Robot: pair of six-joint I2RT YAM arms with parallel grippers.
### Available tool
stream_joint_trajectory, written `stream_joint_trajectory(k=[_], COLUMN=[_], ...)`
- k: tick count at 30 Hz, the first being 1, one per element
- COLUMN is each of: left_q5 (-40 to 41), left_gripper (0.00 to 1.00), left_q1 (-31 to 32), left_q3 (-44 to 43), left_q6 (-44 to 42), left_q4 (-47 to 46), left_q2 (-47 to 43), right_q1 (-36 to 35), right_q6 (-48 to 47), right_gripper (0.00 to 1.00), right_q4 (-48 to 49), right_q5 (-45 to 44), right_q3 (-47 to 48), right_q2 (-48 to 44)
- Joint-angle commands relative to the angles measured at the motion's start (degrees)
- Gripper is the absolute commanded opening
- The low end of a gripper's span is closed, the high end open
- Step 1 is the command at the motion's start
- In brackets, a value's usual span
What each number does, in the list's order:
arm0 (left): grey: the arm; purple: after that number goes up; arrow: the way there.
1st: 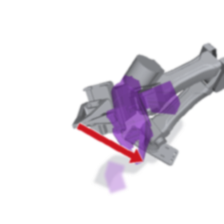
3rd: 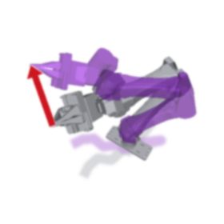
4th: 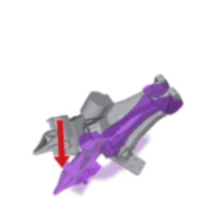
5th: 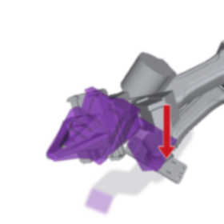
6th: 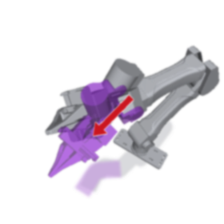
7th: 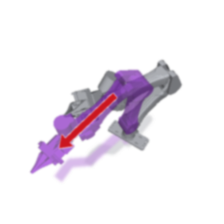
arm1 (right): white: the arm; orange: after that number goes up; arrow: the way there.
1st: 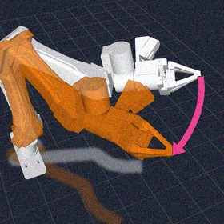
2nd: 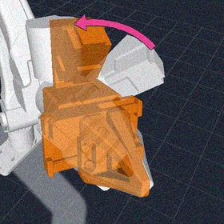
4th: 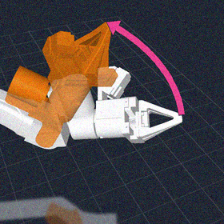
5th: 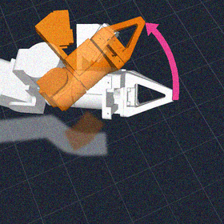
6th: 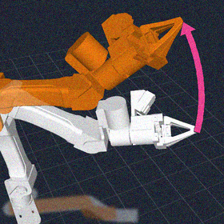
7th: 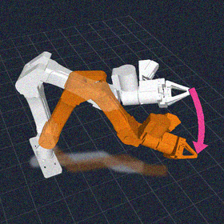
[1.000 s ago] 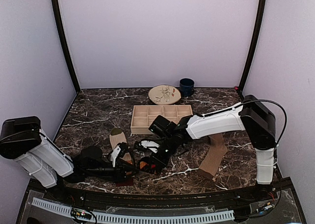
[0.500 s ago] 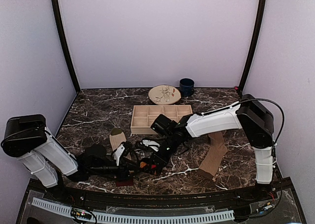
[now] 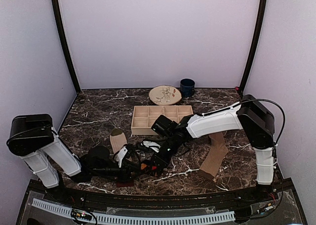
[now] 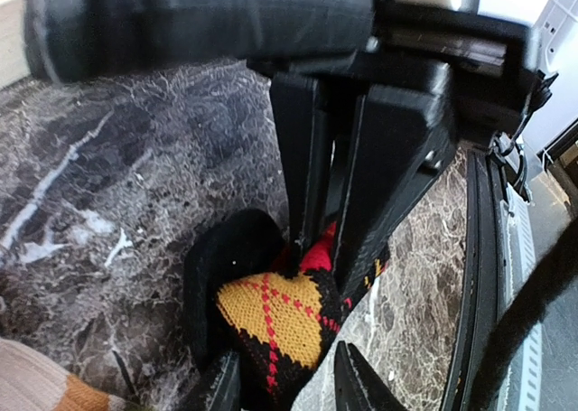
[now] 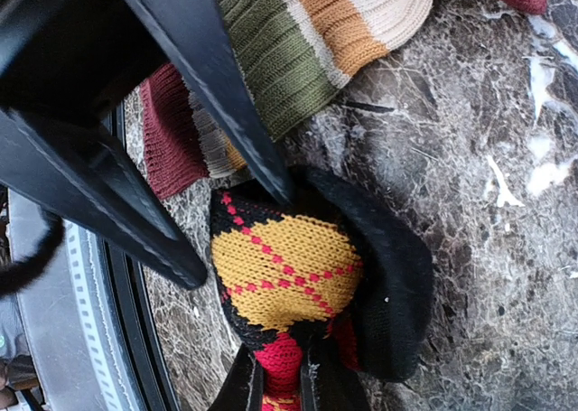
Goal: Roll the socks
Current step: Roll the sock at the center of the board.
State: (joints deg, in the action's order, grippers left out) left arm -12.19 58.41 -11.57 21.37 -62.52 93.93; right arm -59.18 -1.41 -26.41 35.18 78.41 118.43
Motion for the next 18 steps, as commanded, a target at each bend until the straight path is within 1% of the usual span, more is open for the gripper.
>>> stream_joint_trajectory(k=[1,6,11,15,18], left_q5=[-2.1,-3.5,-3.6,-4.0,-4.0], left_gripper=[0.38,0.37,0.32,0.25,0.17], left_q1=[0.3,0.3,0.3,0.3,0.3], left_q3=[-1.2,-1.2,-1.4,-2.0,-2.3], left_q6=[-0.3,0.6,1.0,1.5,2.1], left_q4=[-3.5,-7.8,-9.9,-11.2,-11.6], left_q2=[3.4,7.0,9.2,10.8,11.3], right_q1=[0.3,0.4,0.4,0.4,0.3], right_q6=[-0.3,0.0,0.1,-0.1,0.1], right_gripper=[0.0,0.0,0.0,0.0,0.0], right_q4=[-0.8,-0.2,0.0,-0.1,0.3], right_q5=[1.0,1.4,2.1,2.3,2.6], right_q3=[-0.2,-0.5,-0.3,-0.1,-0.5], right_q2=[1.5,1.4,1.7,1.7,1.6])
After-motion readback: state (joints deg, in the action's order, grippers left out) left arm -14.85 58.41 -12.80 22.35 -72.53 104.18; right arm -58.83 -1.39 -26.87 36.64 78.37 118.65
